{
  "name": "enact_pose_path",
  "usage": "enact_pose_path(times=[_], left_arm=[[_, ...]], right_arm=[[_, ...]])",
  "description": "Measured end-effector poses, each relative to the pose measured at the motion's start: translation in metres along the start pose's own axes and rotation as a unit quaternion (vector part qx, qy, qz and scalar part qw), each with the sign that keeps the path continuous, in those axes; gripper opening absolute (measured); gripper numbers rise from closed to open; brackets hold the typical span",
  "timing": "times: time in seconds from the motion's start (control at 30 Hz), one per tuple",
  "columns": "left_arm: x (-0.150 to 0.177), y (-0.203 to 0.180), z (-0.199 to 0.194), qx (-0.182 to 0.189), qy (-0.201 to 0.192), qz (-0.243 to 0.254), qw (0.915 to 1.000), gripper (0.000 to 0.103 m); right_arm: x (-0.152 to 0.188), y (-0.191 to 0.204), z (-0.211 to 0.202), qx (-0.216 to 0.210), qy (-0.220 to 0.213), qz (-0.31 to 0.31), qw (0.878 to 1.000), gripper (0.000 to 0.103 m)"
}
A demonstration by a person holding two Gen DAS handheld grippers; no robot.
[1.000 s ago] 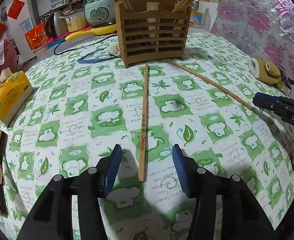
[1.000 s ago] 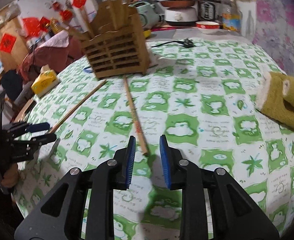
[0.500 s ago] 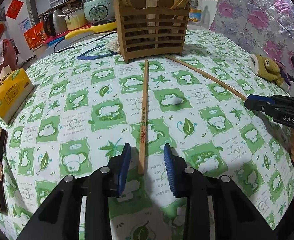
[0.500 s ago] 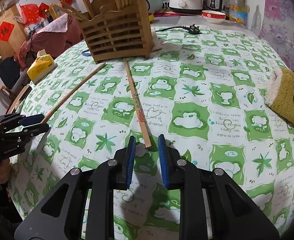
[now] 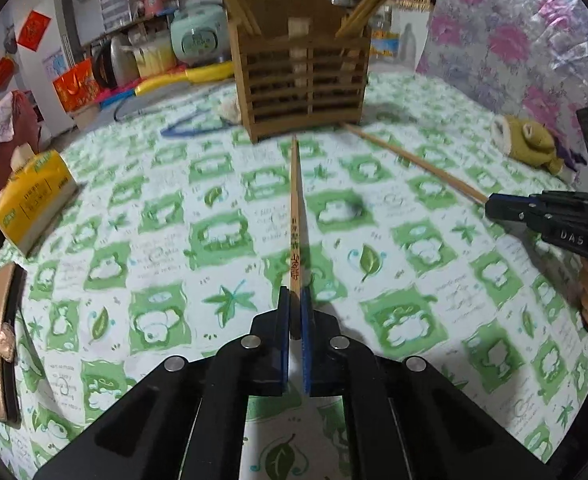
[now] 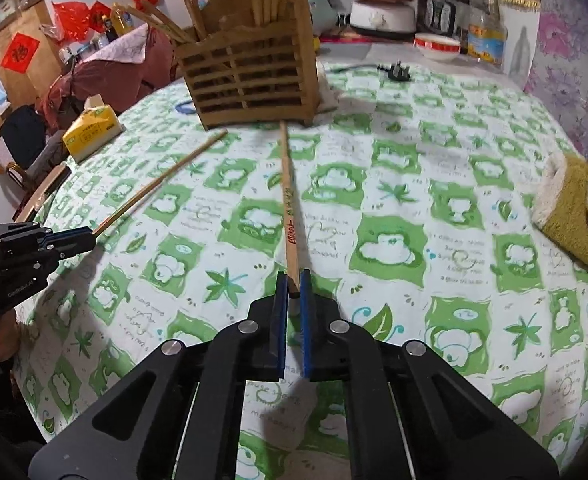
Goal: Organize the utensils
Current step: 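Lift both held chopsticks and carry them above the wooden holder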
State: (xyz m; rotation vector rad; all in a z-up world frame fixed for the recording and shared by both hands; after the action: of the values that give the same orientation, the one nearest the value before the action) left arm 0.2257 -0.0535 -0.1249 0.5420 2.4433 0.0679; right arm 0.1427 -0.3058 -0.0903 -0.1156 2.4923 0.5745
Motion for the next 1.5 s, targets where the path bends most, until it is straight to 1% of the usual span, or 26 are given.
enact_pose_path(times=[0.03, 0.1, 0.17, 0.27, 0.37, 0.47, 0.6, 0.77, 0.9, 0.97, 1.03, 1.1, 1.17, 1.27, 1.33, 1.43, 1.5], left_arm=[[-0.001, 0.0, -0.003, -0.003, -0.003, -0.003, 1.0, 0.006], [-0.002, -0.001, -0.007, -0.003, -0.003, -0.012, 0.9999, 0.006], [-0.006, 0.0, -0.016, -0.007, -0.011, -0.016, 0.9998, 0.006], [-0.019, 0.004, -0.04, -0.016, -0.038, -0.025, 0.9989, 0.006], [-0.035, 0.008, -0.068, -0.019, -0.066, -0.033, 0.9971, 0.006], [-0.051, 0.008, -0.091, -0.021, -0.088, -0.037, 0.9952, 0.006], [-0.073, 0.007, -0.112, -0.018, -0.106, -0.04, 0.9934, 0.006], [-0.109, 0.008, -0.127, -0.002, -0.119, -0.054, 0.9915, 0.006], [-0.137, 0.011, -0.136, 0.0, -0.136, -0.062, 0.9888, 0.006], [-0.155, 0.015, -0.141, -0.001, -0.151, -0.069, 0.9862, 0.006], [-0.177, 0.02, -0.149, -0.005, -0.172, -0.082, 0.9818, 0.006], [-0.193, 0.026, -0.154, -0.008, -0.188, -0.093, 0.9778, 0.006], [-0.212, 0.033, -0.159, -0.017, -0.209, -0.111, 0.9715, 0.006], [-0.235, 0.044, -0.163, -0.04, -0.24, -0.137, 0.9603, 0.006], [-0.247, 0.049, -0.159, -0.045, -0.251, -0.151, 0.9551, 0.006], [-0.257, 0.05, -0.144, -0.025, -0.244, -0.165, 0.9553, 0.006], [-0.262, 0.051, -0.13, -0.017, -0.235, -0.171, 0.9567, 0.006]], right_arm=[[-0.001, 0.002, -0.004, 0.006, -0.01, -0.004, 1.0, 0.007], [-0.004, 0.007, -0.018, 0.038, -0.042, -0.023, 0.998, 0.007], [-0.005, 0.014, -0.029, 0.055, -0.063, -0.035, 0.996, 0.007], [-0.013, 0.027, -0.052, 0.053, -0.092, -0.042, 0.993, 0.007], [-0.027, 0.047, -0.086, 0.055, -0.134, -0.061, 0.988, 0.007], [-0.041, 0.064, -0.112, 0.055, -0.164, -0.074, 0.982, 0.007], [-0.06, 0.082, -0.133, 0.053, -0.186, -0.084, 0.978, 0.007], [-0.083, 0.096, -0.141, 0.044, -0.202, -0.089, 0.974, 0.007], [-0.109, 0.105, -0.146, 0.033, -0.221, -0.089, 0.971, 0.006], [-0.126, 0.109, -0.148, 0.021, -0.235, -0.086, 0.968, 0.006], [-0.141, 0.111, -0.149, 0.012, -0.248, -0.085, 0.965, 0.006], [-0.16, 0.115, -0.15, 0.008, -0.269, -0.083, 0.959, 0.006], [-0.175, 0.116, -0.152, 0.01, -0.291, -0.08, 0.953, 0.006], [-0.199, 0.118, -0.155, 0.012, -0.329, -0.073, 0.941, 0.006], [-0.214, 0.116, -0.155, 0.026, -0.357, -0.069, 0.931, 0.006], [-0.228, 0.11, -0.147, 0.046, -0.379, -0.065, 0.922, 0.006], [-0.236, 0.105, -0.136, 0.053, -0.387, -0.062, 0.919, 0.006]])
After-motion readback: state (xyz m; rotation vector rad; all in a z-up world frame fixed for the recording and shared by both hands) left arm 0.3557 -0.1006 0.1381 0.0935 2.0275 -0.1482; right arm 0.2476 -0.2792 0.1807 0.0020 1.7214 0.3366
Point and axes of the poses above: each gripper's, at about its wrist camera, not at the fingertips, and z roughly the way its jaws point, y to its left, x to its underside, the point moved 6 cm from there along z, roughly the way its jaws point, and after that the axes turned 14 degrees about -x, right-handed, at the moved point
